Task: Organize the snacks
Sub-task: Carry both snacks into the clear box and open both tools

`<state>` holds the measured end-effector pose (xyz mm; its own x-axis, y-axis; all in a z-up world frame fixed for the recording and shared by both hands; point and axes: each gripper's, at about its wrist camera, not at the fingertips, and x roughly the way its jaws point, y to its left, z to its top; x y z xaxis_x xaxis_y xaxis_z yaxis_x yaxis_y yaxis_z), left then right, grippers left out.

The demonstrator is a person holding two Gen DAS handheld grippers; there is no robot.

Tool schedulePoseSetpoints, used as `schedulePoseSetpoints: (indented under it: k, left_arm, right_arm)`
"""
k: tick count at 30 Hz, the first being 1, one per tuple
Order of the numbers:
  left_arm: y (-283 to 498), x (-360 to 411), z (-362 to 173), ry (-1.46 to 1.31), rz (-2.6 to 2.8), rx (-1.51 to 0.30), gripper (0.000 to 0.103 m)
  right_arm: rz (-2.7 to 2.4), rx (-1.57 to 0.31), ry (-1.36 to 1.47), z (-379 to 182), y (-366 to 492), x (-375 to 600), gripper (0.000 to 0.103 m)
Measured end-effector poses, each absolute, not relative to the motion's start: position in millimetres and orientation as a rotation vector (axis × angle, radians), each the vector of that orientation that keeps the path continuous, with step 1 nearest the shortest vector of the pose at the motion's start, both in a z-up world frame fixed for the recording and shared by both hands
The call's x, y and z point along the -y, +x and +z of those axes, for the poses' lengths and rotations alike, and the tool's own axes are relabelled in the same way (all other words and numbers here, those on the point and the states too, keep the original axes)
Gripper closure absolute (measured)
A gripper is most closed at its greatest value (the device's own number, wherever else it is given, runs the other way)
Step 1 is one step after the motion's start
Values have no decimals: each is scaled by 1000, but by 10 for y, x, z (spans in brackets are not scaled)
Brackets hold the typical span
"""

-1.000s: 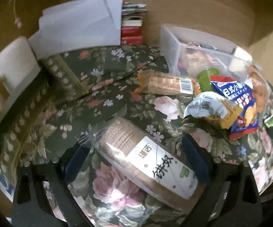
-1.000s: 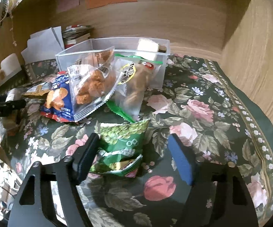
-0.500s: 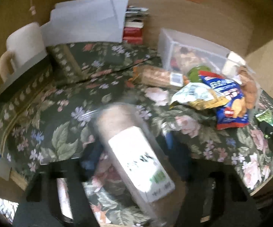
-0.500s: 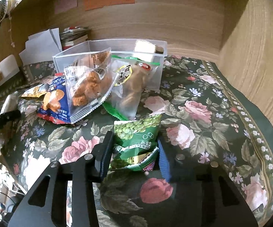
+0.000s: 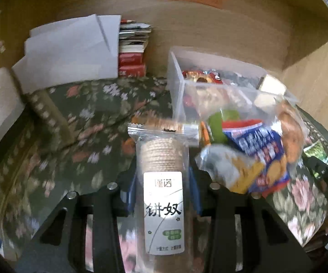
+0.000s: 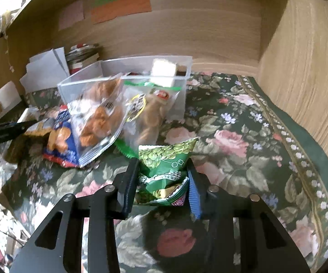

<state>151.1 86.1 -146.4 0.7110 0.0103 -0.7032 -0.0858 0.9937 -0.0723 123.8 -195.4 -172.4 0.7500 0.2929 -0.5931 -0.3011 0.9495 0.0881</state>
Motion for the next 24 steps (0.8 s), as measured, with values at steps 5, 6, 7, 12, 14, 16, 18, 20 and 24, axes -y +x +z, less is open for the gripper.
schedulePoseSetpoints:
  k: [5, 6, 7, 12, 14, 16, 18, 20, 24]
  left_arm:
    - [1594, -793, -1458, -66, 69, -784, 51]
    - [1561, -787, -1454, -57, 76, -776, 46]
    - [1522, -789, -1453, -58, 83, -770, 44]
    - [1401, -896, -1541, -92, 86, -785, 43]
    - [1393, -904, -1606, -93, 68, -801, 48]
    - [1388, -873, -1650, -85, 43, -807, 61]
    - [1382, -821, -1668, -46, 54, -799, 63]
    - [1363, -825, -1660, -49, 50, -799, 63]
    - [1301, -892, -1535, -77, 50, -784, 64]
  right_arm:
    - [306, -648, 5, -1695, 1280, 2055, 67]
    - [304, -648, 6, -1688, 1279, 2069, 67]
    - [302, -649, 8, -1680, 1281, 2088, 67]
    - [304, -651, 10, -1645, 1312, 2119, 67]
    - [307, -646, 7, -1624, 1319, 2106, 67]
    - [311, -642, 6, -1609, 1331, 2103, 67]
    - [315, -636, 5, -1584, 1349, 2101, 67]
    - [317, -628, 5, -1547, 1371, 2103, 67]
    - [321, -591, -3, -1405, 1379, 2084, 67]
